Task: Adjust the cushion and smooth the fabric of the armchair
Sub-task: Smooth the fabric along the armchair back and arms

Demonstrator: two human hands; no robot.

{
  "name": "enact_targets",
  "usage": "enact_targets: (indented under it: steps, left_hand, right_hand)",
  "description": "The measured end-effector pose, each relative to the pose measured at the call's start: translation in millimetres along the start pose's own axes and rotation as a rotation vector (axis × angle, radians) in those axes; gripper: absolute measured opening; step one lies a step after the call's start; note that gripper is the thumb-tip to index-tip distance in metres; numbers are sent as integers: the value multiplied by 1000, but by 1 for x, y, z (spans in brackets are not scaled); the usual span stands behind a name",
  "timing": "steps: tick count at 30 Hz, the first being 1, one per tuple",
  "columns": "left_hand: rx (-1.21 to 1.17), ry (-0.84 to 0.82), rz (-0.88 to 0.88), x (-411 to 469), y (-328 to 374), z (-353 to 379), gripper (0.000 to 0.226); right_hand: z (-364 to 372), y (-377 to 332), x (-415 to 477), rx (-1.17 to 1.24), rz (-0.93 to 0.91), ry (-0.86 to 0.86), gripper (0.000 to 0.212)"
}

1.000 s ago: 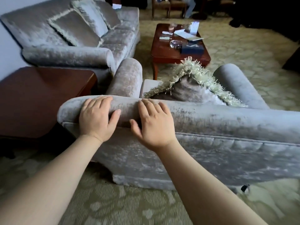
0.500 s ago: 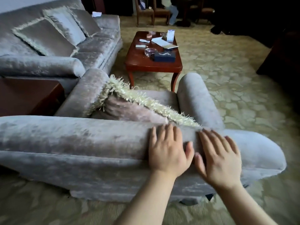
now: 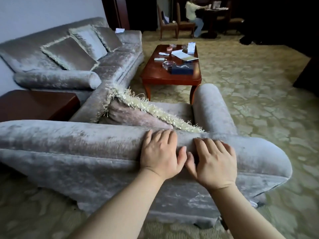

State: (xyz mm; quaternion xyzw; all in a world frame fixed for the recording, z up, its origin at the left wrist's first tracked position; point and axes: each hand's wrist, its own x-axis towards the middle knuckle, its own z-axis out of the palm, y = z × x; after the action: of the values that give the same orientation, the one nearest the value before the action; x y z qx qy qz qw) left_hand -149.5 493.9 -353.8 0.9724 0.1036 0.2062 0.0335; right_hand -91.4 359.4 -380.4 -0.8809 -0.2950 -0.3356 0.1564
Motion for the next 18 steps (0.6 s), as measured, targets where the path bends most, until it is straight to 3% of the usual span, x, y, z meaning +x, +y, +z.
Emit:
enact_targets:
  steps: [4,9,14,18]
  left_hand:
    - [0,-79,-18,-21,11,-12,55]
    - [92,-90,153,-48,-36,-26,64]
    - [109,-5,-305,-51,-165,-57,71]
    - [149,-68,-281,-60,-219,-48,71]
  right_hand:
    - [-15,-5,-17,16,26,-46,44]
    - [-19,-5,-15,22,39,-96,46]
    - [-10,-4,-21,6,29,-45,47]
    - [-4,-4,-21,-37,38,-21,48]
